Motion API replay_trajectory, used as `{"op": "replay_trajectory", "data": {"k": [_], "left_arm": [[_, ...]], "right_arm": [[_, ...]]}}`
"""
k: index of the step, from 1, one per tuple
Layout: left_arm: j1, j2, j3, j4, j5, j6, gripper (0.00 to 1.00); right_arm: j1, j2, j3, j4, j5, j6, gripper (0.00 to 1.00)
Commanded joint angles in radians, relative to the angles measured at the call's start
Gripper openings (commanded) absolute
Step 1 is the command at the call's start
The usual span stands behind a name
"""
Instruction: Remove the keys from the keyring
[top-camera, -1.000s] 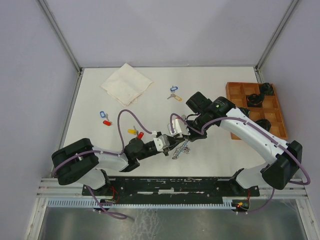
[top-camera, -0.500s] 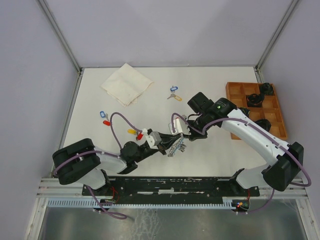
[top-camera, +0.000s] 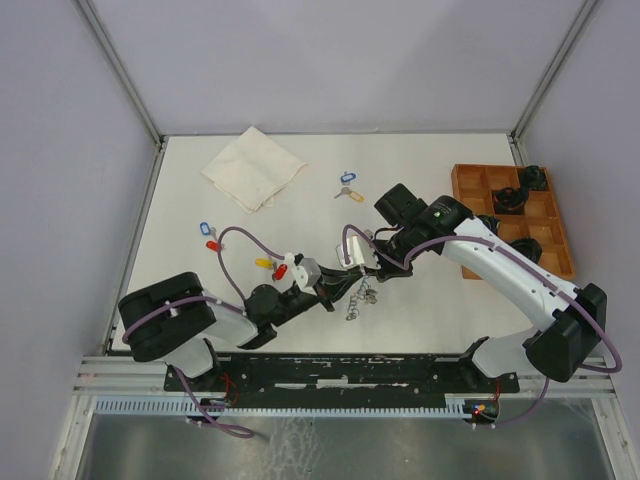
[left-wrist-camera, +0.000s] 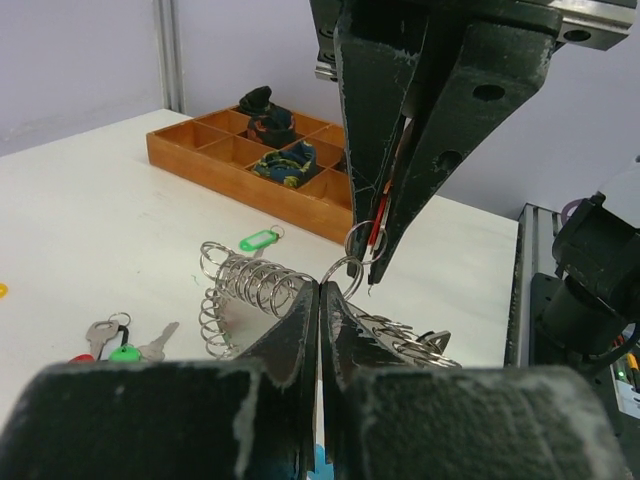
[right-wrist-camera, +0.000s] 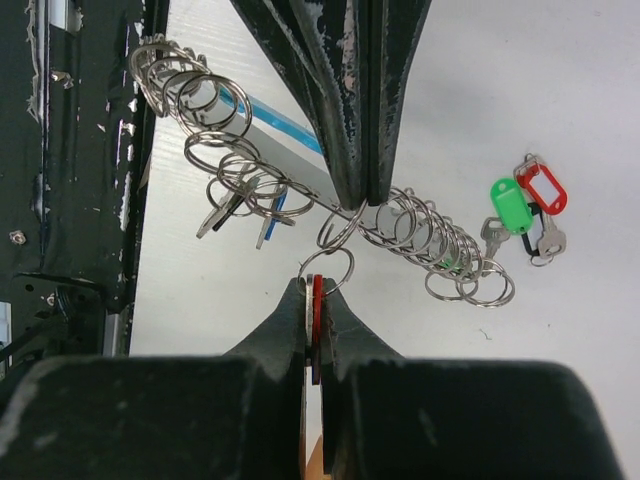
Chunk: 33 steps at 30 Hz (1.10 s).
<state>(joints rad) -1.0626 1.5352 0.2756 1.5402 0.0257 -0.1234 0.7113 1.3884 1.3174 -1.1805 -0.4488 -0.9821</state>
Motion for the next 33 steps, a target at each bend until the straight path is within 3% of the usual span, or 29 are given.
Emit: {"op": "replay_trajectory", "data": {"k": [1,9,14,27,30,33], "left_arm": [[0.006,0.030,-0.001,0.190,-0.055,-0.050,0.03],[0.005,0.039,0.005,0.189,-0.038,-0.058,0.04],[0.005,0.023,-0.008,0.189,-0.025,-0.052,0.26],[0.007,-0.110,-0.145,0.175,0.039,0.031,0.62],[0.007,-0.175,-0.147,0.060,0.033,0.025,0.67],[0.006,-0.268,-0.112,-0.160,0.048,0.024,0.69]], "right_arm": [[-0.004,-0.023,0.013,-0.002,-0.038,0.015,0.01],[-0.004,-0.024,0.009,0.007,-0.039,0.024,0.01],[-0.004,-0.022,0.007,0.007,-0.042,0.024,0.01],[-0.003,-0.020,0.005,0.005,-0.045,0.022,0.01],[-0.003,-0.021,0.003,0.005,-0.046,0.020,0.01],[-0.004,-0.024,0.003,0.005,-0.046,0.020,0.01]]}}
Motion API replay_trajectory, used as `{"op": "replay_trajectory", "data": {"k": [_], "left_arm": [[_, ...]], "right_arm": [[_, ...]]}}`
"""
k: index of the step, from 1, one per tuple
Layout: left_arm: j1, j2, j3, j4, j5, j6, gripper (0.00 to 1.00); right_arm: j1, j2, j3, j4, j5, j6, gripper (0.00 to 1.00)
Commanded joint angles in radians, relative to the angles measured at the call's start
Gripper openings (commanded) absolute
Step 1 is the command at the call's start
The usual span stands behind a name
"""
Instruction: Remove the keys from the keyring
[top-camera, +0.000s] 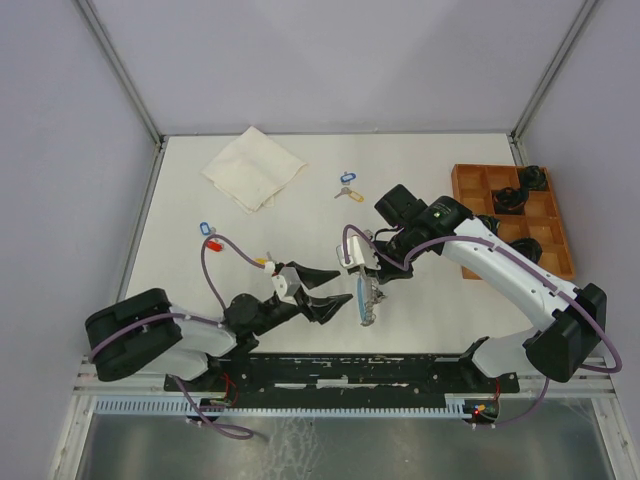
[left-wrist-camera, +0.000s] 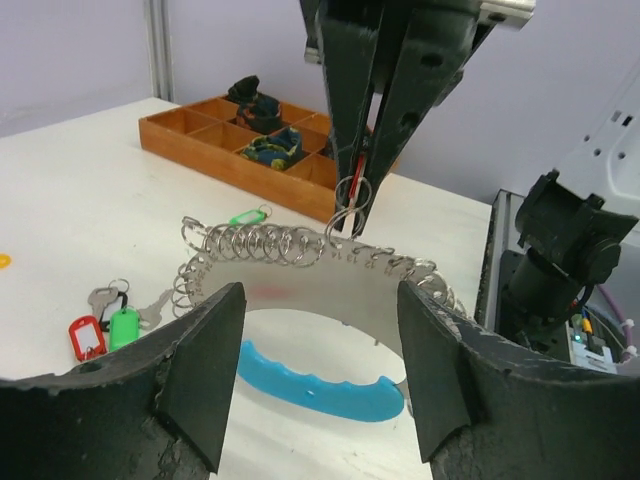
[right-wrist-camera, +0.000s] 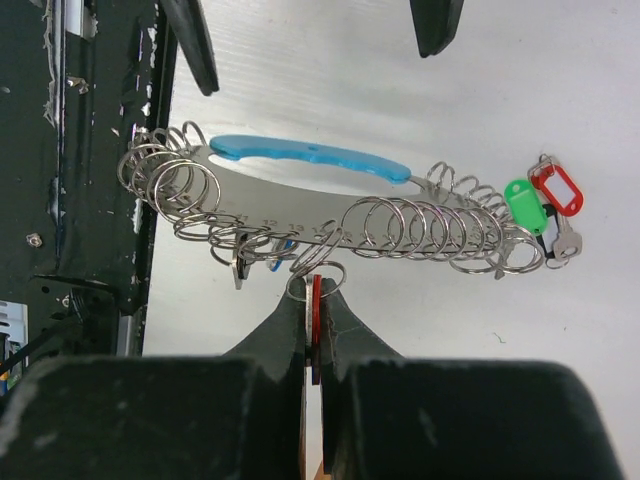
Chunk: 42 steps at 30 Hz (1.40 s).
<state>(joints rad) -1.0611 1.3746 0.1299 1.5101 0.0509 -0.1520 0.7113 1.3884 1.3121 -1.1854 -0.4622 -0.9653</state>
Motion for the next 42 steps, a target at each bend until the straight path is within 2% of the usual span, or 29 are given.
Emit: {"op": "replay_trajectory", "data": {"k": [1,3,5,12,33,37,42], "left_arm": [[0.005,-0.142,0.053,-0.215,0.026,0.052,0.70],[0.005,-0.202,0.086,-0.358,0.025,0.058,0.72],[0.005,-0.254,0.091,-0.413,0.010,0.069,0.73],[0.006,-0.331,0.058,-0.416,-0.008,0.075,0.76],[0.005,-0.331,0.074,-0.441,0.013,0.090,0.76],[0.006,-0.328,0.076,-0.435,0.044,0.148,0.76],[0.005,-0.292,0.077,-0.410,0.121,0.297,0.76]], "right_arm": [[-0.004,-0.024,0.008,0.010,-0.033,0.003,0.01],[-0.003,-0.022,0.006,0.011,-0.033,0.001,0.01],[-0.004,-0.022,0.006,0.010,-0.032,0.002,0.01],[-0.004,-0.021,0.009,0.010,-0.036,0.002,0.01],[-0.004,-0.024,0.011,0.006,-0.036,0.003,0.01],[-0.004,-0.023,0.010,0.004,-0.038,0.001,0.01],[-0.004,-0.025,0.011,0.003,-0.041,0.000,0.01]]}}
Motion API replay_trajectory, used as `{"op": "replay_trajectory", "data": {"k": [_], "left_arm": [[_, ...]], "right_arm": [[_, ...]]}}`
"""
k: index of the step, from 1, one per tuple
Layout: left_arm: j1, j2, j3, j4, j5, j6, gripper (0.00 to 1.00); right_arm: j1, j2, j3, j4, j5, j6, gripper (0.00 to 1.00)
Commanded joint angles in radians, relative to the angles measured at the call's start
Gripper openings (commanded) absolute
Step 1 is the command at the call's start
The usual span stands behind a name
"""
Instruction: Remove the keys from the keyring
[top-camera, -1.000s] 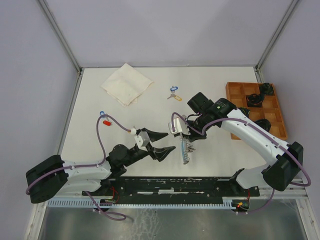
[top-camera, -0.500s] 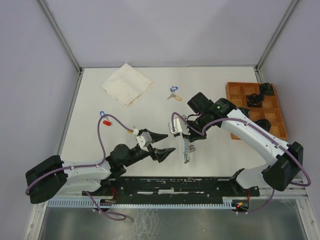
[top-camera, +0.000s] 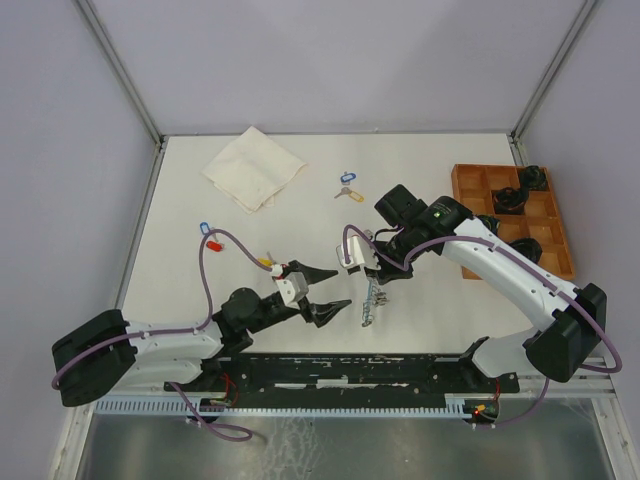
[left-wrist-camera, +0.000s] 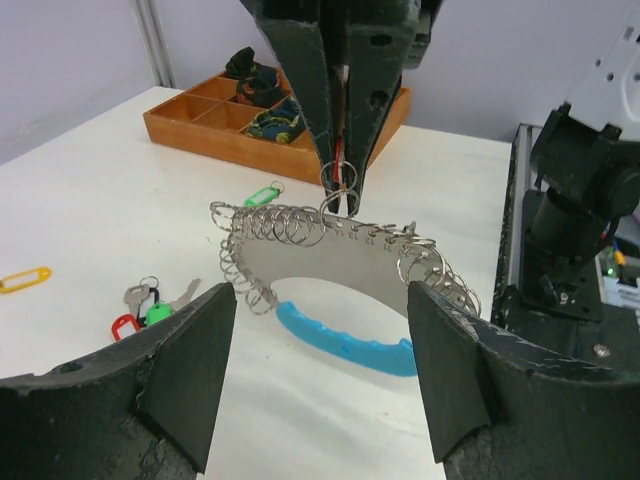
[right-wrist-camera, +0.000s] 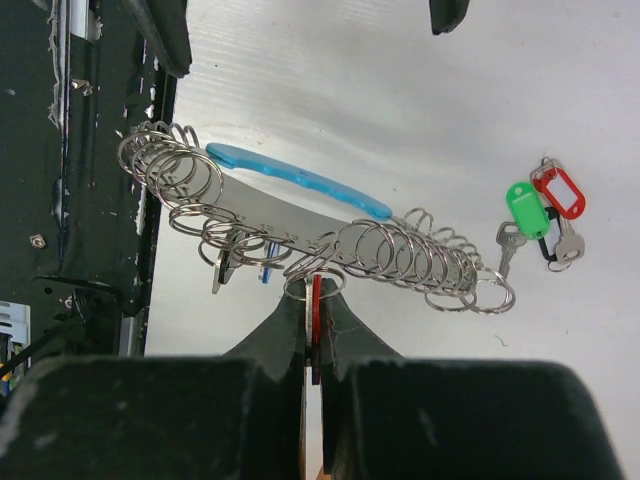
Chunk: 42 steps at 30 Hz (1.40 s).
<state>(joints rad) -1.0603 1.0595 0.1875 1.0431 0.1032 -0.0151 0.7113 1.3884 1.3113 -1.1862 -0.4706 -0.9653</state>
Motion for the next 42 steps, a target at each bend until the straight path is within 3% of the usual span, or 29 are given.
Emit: {"op": "replay_trajectory", "data": {"k": [1,7,16,28,42], "left_arm": [[0.004,0.041,0.027,0.057,0.079,0.183,0.76],[0.009,0.112,0.102,0.043,0.086,0.261,0.65],[0.065,0.237,0.136,0.208,0.172,0.205,0.45],[0.101,0.343,0.139,0.398,0.284,0.148,0.43],[0.121,0.412,0.177,0.423,0.350,0.148,0.44]], "right_arm": [[-0.004,-0.025,0.012,0.002,-0.032,-0.001,0.01],[-0.003,-0.027,0.012,0.001,-0.034,-0.002,0.01],[-0.005,-0.029,0.011,0.001,-0.037,-0.005,0.01],[-0.004,-0.030,0.012,-0.001,-0.041,-0.007,0.01],[-0.003,-0.030,0.012,-0.004,-0.046,-0.009,0.01]]}}
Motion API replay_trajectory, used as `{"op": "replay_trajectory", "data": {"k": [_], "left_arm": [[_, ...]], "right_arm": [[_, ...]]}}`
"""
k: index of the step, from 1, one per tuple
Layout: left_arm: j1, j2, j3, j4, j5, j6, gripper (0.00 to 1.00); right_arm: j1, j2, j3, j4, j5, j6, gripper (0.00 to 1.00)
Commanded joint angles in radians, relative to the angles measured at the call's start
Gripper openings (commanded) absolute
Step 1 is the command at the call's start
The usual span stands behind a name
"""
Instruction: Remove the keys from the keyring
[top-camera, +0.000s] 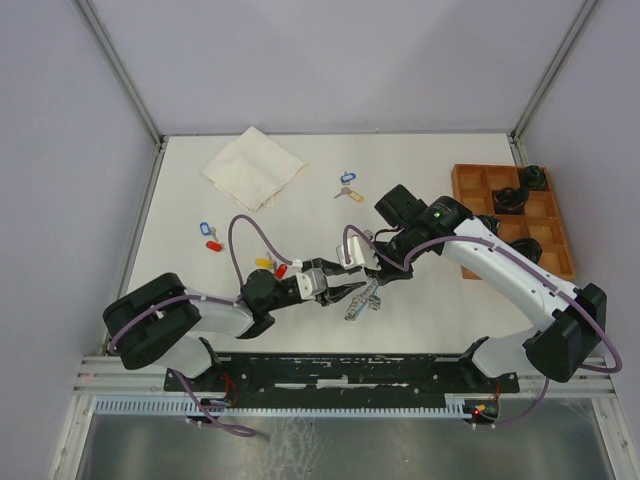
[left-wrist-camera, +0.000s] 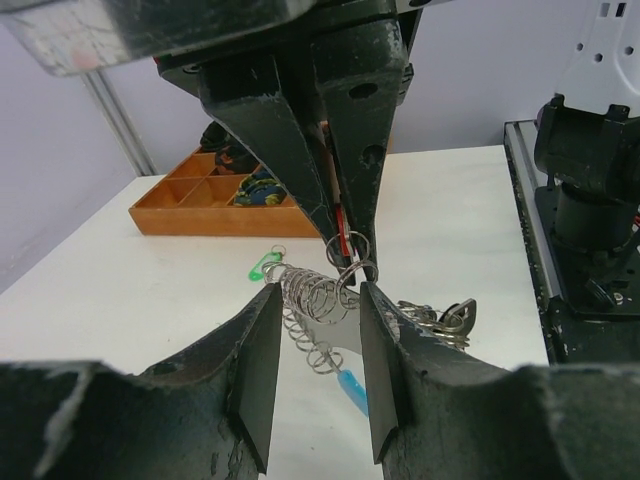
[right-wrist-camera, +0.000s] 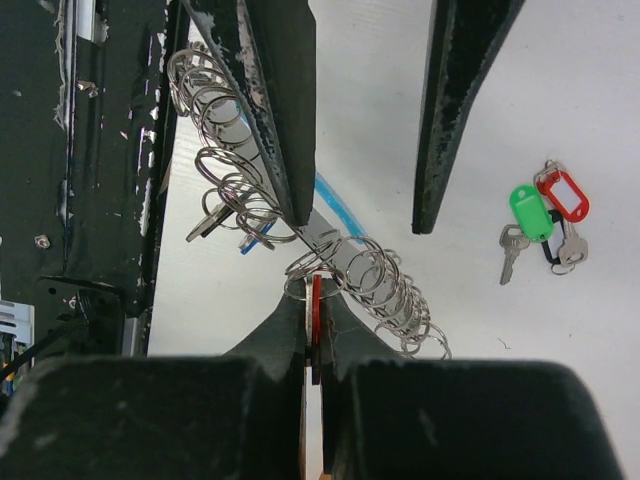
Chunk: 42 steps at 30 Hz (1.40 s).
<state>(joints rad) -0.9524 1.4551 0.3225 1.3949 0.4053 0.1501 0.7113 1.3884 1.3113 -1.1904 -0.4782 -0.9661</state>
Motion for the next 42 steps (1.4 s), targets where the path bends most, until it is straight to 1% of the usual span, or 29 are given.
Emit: {"op": "replay_trajectory", "data": {"k": [1,10,15,25,35,42], "left_arm": [[0.016,0.022,0.046,0.077,0.056,-0.020,0.44],[0.026,0.078,0.059,0.120,0.128,-0.060,0.43],[0.030,0.105,0.059,0.170,0.144,-0.073,0.43],[0.036,0.127,0.075,0.177,0.150,-0.086,0.42],[0.037,0.148,0.091,0.186,0.175,-0.110,0.36],[0.040,0.151,0.086,0.187,0.178,-0.115,0.25]], "right_arm": [[-0.004,-0.031,0.012,0.001,-0.039,-0.009,0.01],[-0.004,-0.030,0.013,-0.001,-0.040,-0.011,0.01],[-0.003,-0.030,0.013,-0.002,-0.042,-0.011,0.01],[-0.003,-0.034,0.014,-0.001,-0.042,-0.012,0.01],[-0.005,-0.031,0.012,-0.002,-0.045,-0.013,0.01],[-0.004,-0.034,0.013,-0.002,-0.044,-0.012,0.01]]}}
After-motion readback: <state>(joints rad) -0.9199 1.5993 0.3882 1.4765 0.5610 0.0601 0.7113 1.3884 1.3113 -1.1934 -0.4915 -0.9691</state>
